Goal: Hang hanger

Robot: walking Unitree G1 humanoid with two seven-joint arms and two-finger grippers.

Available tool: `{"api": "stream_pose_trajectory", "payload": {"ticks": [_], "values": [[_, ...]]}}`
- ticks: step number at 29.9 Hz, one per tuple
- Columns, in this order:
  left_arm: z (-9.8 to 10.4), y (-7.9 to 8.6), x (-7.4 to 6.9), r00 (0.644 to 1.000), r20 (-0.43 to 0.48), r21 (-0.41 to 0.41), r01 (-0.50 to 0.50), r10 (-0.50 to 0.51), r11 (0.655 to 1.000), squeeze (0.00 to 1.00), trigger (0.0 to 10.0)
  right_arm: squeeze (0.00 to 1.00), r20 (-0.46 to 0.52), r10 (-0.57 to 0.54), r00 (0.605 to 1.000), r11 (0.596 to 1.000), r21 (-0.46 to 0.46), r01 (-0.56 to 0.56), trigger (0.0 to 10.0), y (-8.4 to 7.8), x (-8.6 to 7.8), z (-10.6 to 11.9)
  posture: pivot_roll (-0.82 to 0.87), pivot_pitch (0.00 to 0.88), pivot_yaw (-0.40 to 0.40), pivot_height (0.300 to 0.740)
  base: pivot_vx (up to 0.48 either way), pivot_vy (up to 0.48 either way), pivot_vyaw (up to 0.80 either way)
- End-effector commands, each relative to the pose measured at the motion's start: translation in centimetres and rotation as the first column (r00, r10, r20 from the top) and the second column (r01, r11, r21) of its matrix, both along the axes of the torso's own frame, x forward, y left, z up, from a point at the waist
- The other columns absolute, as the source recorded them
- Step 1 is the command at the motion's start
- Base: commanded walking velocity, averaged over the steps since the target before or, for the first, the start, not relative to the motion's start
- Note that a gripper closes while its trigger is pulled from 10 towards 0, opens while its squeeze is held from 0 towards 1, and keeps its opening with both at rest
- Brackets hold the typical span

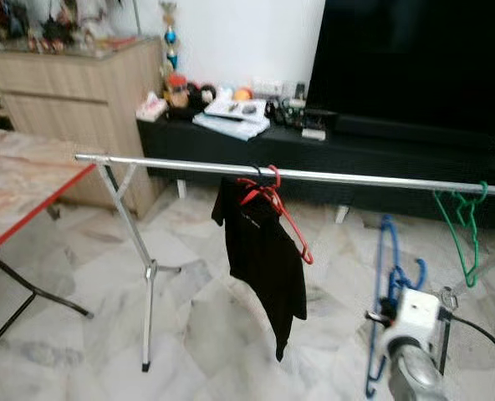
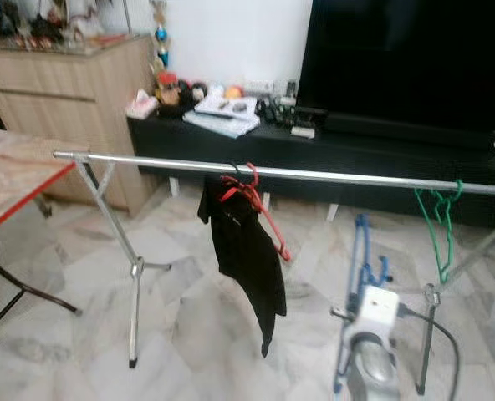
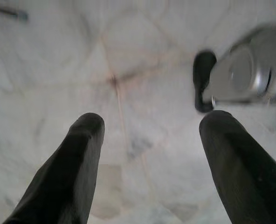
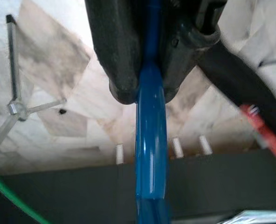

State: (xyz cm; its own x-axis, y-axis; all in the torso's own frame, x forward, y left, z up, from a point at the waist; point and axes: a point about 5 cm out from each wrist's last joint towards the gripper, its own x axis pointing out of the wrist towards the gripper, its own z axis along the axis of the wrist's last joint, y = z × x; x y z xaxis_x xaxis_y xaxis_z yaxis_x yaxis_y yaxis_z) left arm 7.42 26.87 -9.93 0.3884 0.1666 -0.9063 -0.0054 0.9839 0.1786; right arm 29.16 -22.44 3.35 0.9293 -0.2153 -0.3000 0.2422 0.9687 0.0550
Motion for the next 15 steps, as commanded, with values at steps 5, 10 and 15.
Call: {"api": "stream_pose_trajectory", "payload": {"ticks": [5, 10, 15], "values": [[-0.4, -2.0, 1.5, 1.0, 0.011, -0.027, 0.013, -0.012, 1.0, 0.0, 10.0, 0.0, -0.003, -0.047, 0.999, 0.999, -0.017, 0.047, 10.0, -1.4, -0.3, 0.0, 0.08, 0.0, -0.012, 0.74, 0.272, 0.0, 0.0], [-0.6, -2.9, 1.7, 1.0, 0.008, -0.035, 0.019, -0.019, 0.999, 0.0, 10.0, 0.0, -0.005, -0.053, 0.999, 0.998, -0.018, 0.053, 10.0, -1.5, -0.2, 0.0, 0.08, 0.0, -0.012, 0.74, 0.271, 0.0, 0.0], [-0.8, -3.3, 1.2, 1.0, -0.001, -0.039, 0.019, -0.019, 0.999, 0.0, 10.0, 0.0, -0.005, -0.058, 0.998, 0.998, -0.02, 0.058, 10.0, -1.6, -0.1, 0.1, 0.08, 0.0, -0.013, 0.74, 0.273, 0.0, 0.0]]}}
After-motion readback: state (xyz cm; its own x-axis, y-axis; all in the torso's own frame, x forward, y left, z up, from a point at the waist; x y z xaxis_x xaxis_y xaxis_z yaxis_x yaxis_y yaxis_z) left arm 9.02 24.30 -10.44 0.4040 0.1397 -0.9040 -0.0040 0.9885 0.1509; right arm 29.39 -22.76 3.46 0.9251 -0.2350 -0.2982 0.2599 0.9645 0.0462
